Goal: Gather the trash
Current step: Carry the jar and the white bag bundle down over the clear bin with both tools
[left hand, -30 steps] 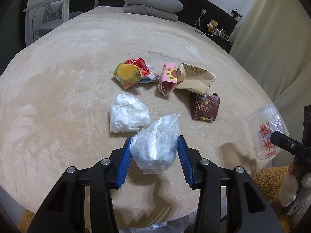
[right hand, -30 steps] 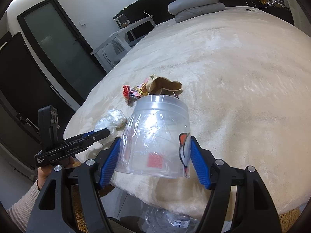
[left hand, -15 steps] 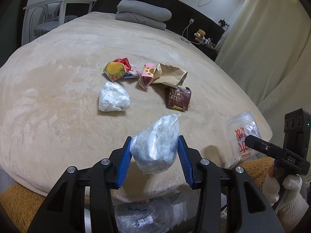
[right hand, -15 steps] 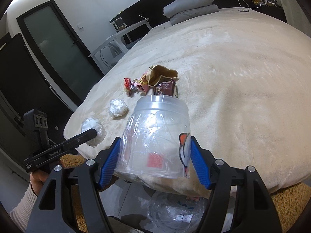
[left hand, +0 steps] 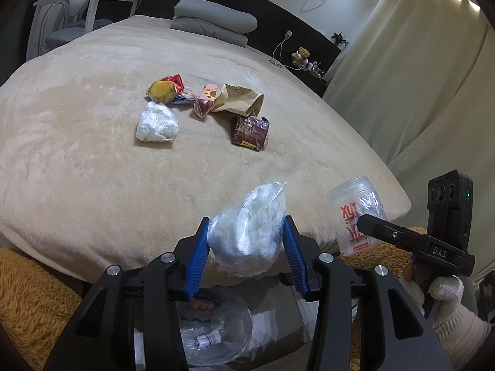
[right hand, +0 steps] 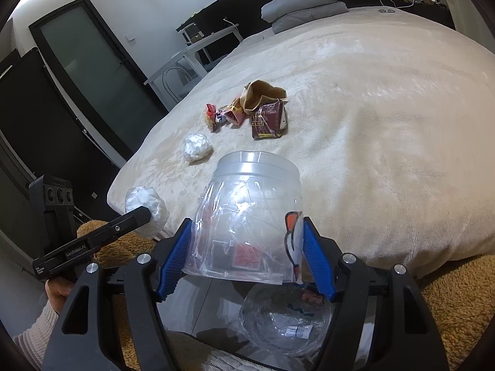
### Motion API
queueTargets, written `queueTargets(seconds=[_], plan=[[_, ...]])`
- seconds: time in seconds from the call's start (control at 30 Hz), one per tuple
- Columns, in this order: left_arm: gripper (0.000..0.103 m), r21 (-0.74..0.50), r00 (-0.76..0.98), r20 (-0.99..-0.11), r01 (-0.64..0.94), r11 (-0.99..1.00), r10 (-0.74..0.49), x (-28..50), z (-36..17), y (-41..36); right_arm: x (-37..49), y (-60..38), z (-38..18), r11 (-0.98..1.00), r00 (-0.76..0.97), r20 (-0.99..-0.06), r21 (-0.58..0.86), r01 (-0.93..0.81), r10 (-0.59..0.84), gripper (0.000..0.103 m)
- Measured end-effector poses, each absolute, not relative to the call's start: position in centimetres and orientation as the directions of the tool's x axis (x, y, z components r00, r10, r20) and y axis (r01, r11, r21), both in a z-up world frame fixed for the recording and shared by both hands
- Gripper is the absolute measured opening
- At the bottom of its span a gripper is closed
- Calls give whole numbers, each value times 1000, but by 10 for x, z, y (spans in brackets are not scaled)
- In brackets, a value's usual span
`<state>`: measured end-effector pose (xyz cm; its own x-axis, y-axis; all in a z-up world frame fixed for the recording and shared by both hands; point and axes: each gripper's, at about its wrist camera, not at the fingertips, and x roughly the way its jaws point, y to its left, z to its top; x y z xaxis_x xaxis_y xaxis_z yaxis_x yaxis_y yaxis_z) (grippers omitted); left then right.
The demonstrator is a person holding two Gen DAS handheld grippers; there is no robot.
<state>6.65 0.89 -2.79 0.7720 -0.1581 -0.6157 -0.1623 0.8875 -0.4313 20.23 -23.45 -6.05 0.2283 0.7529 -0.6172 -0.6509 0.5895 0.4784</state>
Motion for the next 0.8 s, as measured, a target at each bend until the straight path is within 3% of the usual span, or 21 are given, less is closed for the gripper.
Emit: queueTargets(seconds=[0.57, 0.8], plan=[[45, -446, 691, -688, -162, 880, -221, 51, -58, -22, 177, -231, -89, 576, 118, -685, 492, -653, 719, 69], [45, -430, 604, -763, -205, 879, -233, 52, -83, -33, 171, -224, -112, 592, 42, -738, 503, -630, 673, 69]])
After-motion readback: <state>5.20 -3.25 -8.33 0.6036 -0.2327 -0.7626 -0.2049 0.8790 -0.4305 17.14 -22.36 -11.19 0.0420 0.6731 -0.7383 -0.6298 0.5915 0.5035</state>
